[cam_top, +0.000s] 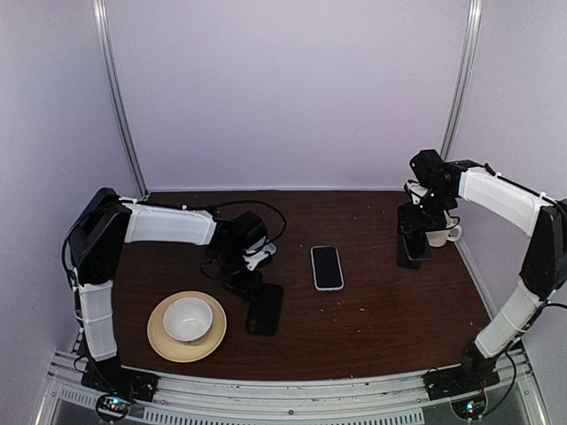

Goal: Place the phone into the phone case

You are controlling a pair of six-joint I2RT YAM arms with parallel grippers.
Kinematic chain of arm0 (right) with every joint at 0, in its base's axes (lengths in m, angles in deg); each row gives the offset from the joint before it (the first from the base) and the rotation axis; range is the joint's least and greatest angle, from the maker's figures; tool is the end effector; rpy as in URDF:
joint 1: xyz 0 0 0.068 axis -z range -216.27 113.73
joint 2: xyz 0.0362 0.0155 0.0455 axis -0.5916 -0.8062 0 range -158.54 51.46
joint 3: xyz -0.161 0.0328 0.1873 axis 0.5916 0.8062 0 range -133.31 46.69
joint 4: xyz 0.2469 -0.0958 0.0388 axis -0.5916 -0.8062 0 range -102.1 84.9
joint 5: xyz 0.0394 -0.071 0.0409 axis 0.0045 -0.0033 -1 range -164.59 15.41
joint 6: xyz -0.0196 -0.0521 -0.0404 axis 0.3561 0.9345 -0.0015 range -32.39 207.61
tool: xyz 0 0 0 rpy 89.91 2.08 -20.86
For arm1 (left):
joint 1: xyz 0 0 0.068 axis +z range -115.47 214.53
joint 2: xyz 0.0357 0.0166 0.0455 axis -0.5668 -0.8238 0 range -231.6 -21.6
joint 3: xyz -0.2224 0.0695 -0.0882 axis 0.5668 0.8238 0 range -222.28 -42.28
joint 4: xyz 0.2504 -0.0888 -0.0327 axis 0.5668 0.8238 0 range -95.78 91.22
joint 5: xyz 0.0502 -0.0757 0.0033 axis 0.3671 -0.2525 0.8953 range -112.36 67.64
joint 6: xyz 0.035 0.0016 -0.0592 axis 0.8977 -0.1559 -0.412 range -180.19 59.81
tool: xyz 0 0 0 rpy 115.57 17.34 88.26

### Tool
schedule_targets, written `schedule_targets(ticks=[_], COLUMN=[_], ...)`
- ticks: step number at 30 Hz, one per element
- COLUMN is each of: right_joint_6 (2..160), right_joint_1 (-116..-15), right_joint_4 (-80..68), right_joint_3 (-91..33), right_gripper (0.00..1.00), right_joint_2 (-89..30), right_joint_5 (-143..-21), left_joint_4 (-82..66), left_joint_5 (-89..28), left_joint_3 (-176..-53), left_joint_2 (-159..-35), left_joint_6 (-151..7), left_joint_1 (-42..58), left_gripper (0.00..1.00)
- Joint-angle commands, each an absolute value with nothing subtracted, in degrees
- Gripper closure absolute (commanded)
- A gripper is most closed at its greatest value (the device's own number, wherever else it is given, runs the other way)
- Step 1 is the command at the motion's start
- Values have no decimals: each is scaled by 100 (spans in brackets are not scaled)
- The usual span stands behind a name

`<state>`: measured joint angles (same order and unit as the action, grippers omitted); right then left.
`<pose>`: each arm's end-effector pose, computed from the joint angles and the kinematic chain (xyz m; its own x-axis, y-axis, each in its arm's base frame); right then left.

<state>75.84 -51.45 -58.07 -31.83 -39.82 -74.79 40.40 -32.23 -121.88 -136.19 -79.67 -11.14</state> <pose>0.3254 0.0885 0.2376 -0.9151 -0.0369 -0.4015 -0.0782 0.9931 0.0870 0.2586 -0.2784 0.1089 -0.8921 0.4430 -0.0884 0.4514 0.8670 -0.2109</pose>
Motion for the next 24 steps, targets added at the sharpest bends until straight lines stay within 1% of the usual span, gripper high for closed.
schedule_targets(ticks=[1,2,5,7,11,15,17,20,21,22,24], right_joint_6=[7679,7685,7706,7712,7690,7650,7632,7631,7632,7629,7634], right_joint_1=[-5226,-5227,-5243,-5249,-5264,-5292,-5320,-5340,-5349,-5356,-5373], right_joint_4=[-5906,-5934,-6014,-6051,-6064,-6145,-6176,-6227,-6264,-6300,-6340], right_joint_3=[-3460,-3470,-3468,-3445,-3325,-3236,-3169,-3114,-3116,-3115,-3131], right_gripper=[63,63,63,63,63,63,63,63,63,63,63], right_joint_2=[-3690,-3663,-3553,-3454,-3240,-3062,-2957,-2827,-2806,-2785,-2750], right_joint_5=[-7441,-7443,-7441,-7441,-7441,-7441,-7441,-7441,-7443,-7441,-7441], left_joint_4=[3932,3930,4142,4356,4492,4381,4374,4368,4377,4385,4388], left_joint_5=[-3906,-4196,-4969,-4941,-4460,-3306,-2929,-2884,-3009,-3185,-3476], left_joint_3=[-12100,-12163,-12447,-12727,-13439,-14266,-14755,-15197,-15291,-15376,-15458], left_joint_2=[-13784,-13817,-13871,-13870,-13983,-14367,-14684,-14981,-15042,-15093,-15108], left_joint_6=[-7542,-7290,-6634,-6144,-4569,-3116,-2495,-1530,-1400,-1386,-1517], left_joint_1=[-1213,-1238,-1280,-1376,-1776,-2518,-2820,-3188,-3259,-3287,-3310], left_gripper=[71,77,100,100,100,100,100,100,99,90,64])
